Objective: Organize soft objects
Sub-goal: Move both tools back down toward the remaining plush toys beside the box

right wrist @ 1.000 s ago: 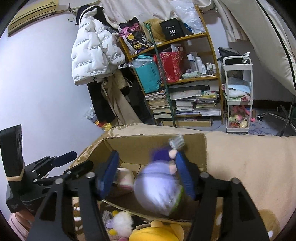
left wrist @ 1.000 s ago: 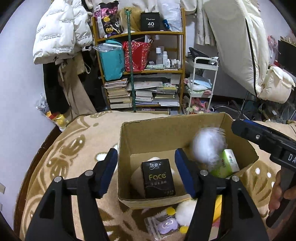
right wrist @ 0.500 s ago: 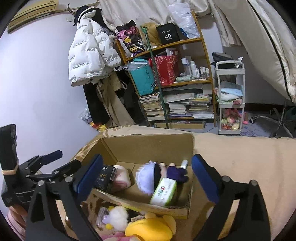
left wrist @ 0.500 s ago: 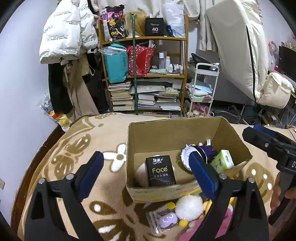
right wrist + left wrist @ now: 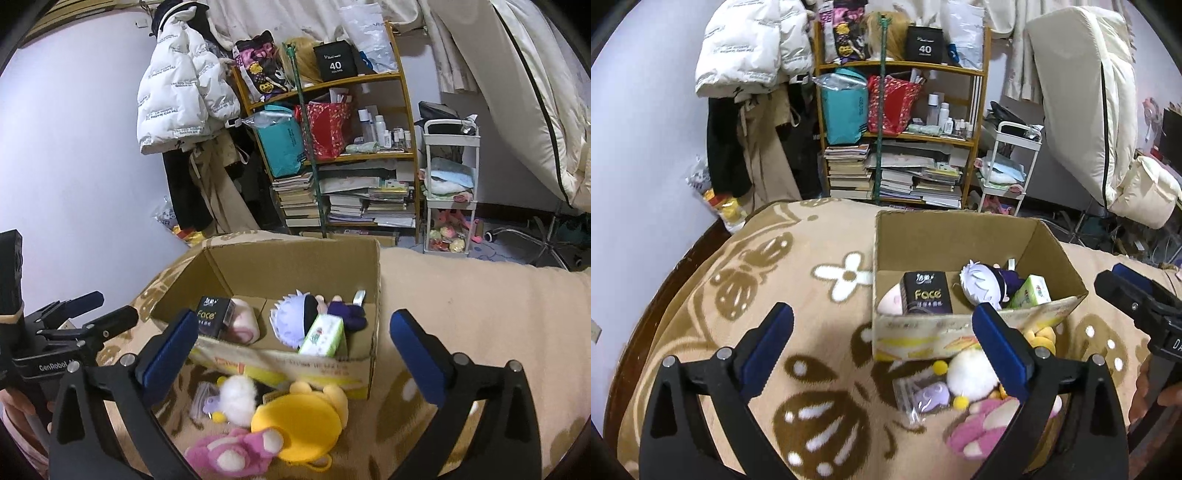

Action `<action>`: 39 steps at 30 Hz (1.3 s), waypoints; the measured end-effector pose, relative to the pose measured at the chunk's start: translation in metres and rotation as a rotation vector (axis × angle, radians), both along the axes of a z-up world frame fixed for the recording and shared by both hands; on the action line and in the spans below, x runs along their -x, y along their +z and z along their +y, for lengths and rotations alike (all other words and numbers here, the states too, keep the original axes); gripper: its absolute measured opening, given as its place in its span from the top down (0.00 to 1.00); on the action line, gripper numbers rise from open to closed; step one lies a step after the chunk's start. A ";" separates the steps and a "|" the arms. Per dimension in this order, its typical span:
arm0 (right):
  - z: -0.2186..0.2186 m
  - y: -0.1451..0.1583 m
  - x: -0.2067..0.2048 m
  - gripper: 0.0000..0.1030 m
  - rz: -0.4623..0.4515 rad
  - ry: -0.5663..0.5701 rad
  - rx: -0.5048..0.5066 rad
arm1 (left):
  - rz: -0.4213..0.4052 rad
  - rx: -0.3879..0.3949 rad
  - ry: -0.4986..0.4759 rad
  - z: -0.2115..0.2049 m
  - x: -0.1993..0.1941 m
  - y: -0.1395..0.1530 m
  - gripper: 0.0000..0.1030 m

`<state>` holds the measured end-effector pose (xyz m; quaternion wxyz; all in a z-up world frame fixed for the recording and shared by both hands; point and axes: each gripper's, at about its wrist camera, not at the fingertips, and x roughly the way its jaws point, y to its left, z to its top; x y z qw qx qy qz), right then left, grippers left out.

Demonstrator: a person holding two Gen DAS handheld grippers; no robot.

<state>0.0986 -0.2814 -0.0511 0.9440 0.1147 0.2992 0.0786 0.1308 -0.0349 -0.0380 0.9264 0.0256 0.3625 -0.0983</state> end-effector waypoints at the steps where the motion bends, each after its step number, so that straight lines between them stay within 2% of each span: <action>1: -0.001 0.000 0.002 0.00 0.002 -0.003 -0.005 | 0.007 0.006 0.003 0.003 0.003 0.001 0.06; 6: -0.003 0.001 0.017 0.00 0.022 -0.015 -0.026 | 0.040 0.037 0.001 0.010 0.021 0.000 0.06; 11: -0.005 0.001 0.037 0.00 0.030 -0.025 -0.029 | 0.028 -0.007 -0.017 0.005 0.042 0.001 0.06; 16: -0.002 0.005 0.057 0.00 0.022 -0.027 0.006 | 0.012 -0.009 -0.046 0.000 0.061 0.003 0.06; 23: -0.001 0.001 0.073 0.00 0.048 -0.026 -0.001 | -0.009 -0.025 -0.073 -0.010 0.080 -0.003 0.06; 31: -0.006 -0.006 0.071 0.00 0.079 -0.022 -0.023 | -0.062 -0.065 -0.092 -0.024 0.082 -0.010 0.06; 39: -0.007 -0.022 0.056 0.00 0.146 -0.010 -0.039 | -0.039 -0.067 -0.155 -0.041 0.078 -0.022 0.06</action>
